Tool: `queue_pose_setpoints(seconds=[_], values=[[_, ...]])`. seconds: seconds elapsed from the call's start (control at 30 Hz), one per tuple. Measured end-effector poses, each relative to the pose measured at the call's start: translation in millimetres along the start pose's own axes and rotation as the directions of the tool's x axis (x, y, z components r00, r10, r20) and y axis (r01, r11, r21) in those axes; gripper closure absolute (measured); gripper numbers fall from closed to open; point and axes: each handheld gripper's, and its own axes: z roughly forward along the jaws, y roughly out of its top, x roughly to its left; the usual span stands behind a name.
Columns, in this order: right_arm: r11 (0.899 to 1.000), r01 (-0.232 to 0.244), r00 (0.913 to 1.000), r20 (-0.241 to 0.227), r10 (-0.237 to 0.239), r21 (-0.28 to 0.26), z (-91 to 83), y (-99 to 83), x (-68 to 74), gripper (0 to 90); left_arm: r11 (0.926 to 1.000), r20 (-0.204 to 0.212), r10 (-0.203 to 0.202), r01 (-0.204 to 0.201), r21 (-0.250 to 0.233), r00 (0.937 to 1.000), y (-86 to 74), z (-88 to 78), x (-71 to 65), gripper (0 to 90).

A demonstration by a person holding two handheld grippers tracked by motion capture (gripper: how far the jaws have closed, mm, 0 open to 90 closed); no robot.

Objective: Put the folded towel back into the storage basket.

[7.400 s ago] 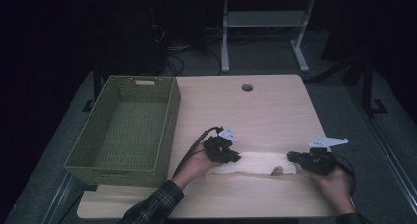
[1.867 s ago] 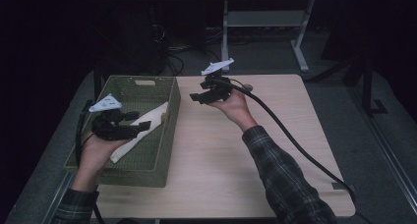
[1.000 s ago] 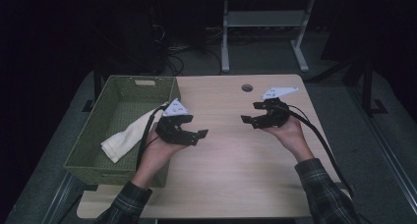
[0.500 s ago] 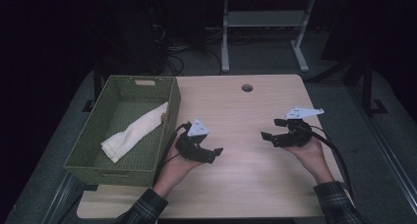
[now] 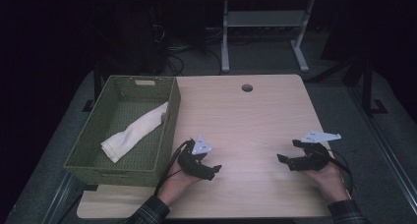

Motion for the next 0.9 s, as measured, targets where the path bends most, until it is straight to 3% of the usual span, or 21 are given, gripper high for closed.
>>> queue_pose_setpoints(seconds=[0.27,0.4,0.57,0.67,0.7,0.9], values=[[0.998,-0.041,0.9984,0.041,0.039,0.046,-9.2,-38.0,0.1,12.6,0.9993,-0.004,0.021,-0.021,0.030,0.9998,-6.5,11.4,0.3,14.3],[0.996,-0.036,0.9965,0.079,0.030,0.076,-8.6,-48.2,1.6,10.2,0.9987,0.008,0.036,-0.036,0.035,0.9993,-8.4,13.8,1.0,14.1],[0.996,-0.012,0.9947,0.103,0.003,0.087,-6.5,-51.1,3.8,7.1,0.9983,0.016,0.039,-0.039,0.044,0.9991,-11.5,17.4,1.1,13.4],[0.996,-0.011,0.9947,0.103,0.002,0.087,-5.9,-50.9,3.4,6.1,0.9990,0.032,0.029,-0.030,0.031,0.9991,-13.8,18.0,3.3,12.6],[0.996,-0.012,0.9947,0.103,0.003,0.089,-5.5,-50.7,3.0,5.5,0.9997,0.045,0.023,-0.023,0.004,0.9987,-17.3,18.6,5.1,12.6],[0.995,-0.014,0.9950,0.100,0.004,0.095,-5.2,-50.5,2.6,4.2,0.9995,0.052,0.031,-0.032,0.002,0.9982,-17.9,18.2,5.8,12.6]])
